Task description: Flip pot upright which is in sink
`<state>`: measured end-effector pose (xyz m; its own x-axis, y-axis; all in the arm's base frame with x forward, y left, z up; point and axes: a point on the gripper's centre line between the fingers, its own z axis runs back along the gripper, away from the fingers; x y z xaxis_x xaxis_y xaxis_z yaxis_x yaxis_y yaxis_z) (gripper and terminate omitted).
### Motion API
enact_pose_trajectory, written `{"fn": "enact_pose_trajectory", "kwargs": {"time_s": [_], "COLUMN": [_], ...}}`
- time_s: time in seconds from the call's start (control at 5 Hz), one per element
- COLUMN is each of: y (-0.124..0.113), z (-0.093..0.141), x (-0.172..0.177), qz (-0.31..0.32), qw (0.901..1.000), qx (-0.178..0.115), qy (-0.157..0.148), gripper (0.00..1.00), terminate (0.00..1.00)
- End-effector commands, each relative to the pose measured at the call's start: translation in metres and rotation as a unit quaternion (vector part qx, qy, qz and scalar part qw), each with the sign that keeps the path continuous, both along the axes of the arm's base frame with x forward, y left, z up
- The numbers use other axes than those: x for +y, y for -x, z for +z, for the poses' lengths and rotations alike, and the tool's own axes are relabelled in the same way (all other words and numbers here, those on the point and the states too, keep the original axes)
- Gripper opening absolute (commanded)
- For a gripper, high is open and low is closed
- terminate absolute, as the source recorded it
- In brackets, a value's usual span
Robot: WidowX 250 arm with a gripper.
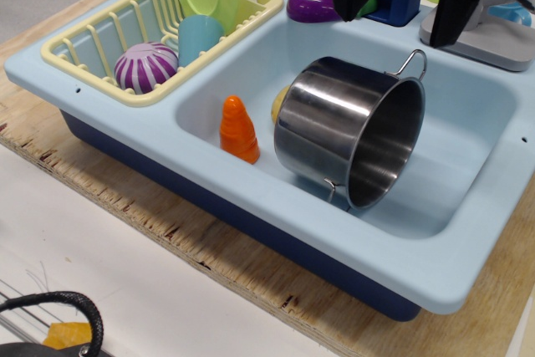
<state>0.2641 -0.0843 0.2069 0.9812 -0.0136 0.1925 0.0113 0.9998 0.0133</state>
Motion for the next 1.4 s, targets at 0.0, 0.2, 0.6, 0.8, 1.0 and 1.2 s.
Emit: {"fn": "enact_pose_trajectory", "kwargs": {"time_s": [0.0,0.2,0.6,0.8,1.0,1.2], "y": [0.000,0.004,0.012,0.010,0.010,0.009], "z": [0.000,0.002,-0.016,-0.027,-0.041,-0.047], "x": [0.000,-0.005,-0.014,-0.015,-0.008,-0.002], "qz": [0.000,0.032,0.098,0.108,0.104,0.103], "qw": [1.0000,0.9970,0.9777,0.9706,0.9700,0.9710], "qx": [0.000,0.031,0.083,0.108,0.119,0.114], "qy": [0.000,-0.064,-0.166,-0.186,-0.184,-0.183], "gripper": [1.00,1.00,1.00,1.00,1.00,1.00], "terminate": [0.00,0.00,0.00,0.00,0.00,0.00]}}
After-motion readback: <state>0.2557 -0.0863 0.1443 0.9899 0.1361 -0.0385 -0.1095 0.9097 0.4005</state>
